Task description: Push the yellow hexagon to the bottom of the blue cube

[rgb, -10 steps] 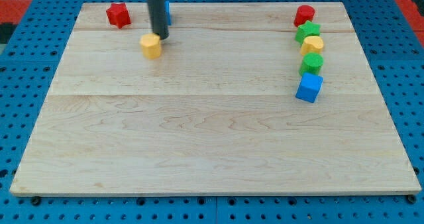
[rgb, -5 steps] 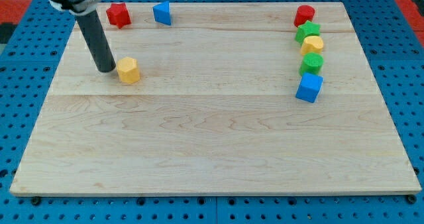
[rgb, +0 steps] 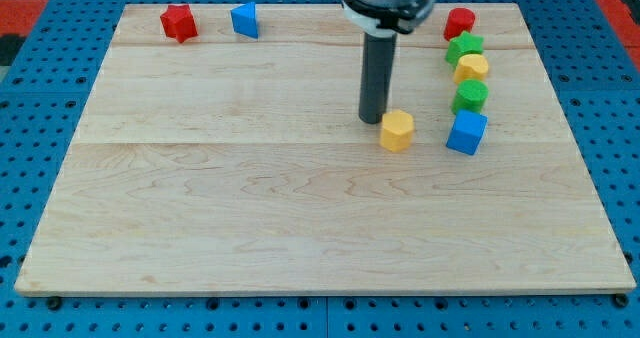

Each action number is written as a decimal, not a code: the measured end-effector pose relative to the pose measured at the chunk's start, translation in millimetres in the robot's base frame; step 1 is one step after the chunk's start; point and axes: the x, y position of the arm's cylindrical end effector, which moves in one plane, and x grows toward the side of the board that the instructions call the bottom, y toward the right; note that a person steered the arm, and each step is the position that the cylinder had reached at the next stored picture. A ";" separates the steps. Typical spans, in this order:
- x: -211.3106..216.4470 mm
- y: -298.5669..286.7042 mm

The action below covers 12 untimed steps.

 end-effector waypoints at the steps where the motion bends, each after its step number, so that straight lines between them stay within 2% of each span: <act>1: 40.2 3.3; 2: 41.9 -6.1; 3: 24.8 2.7; 4: 0.7 -12.8; 6: 55.3 49.7; 7: 83.4 40.9; 8: 61.3 7.5; 12: 39.0 46.7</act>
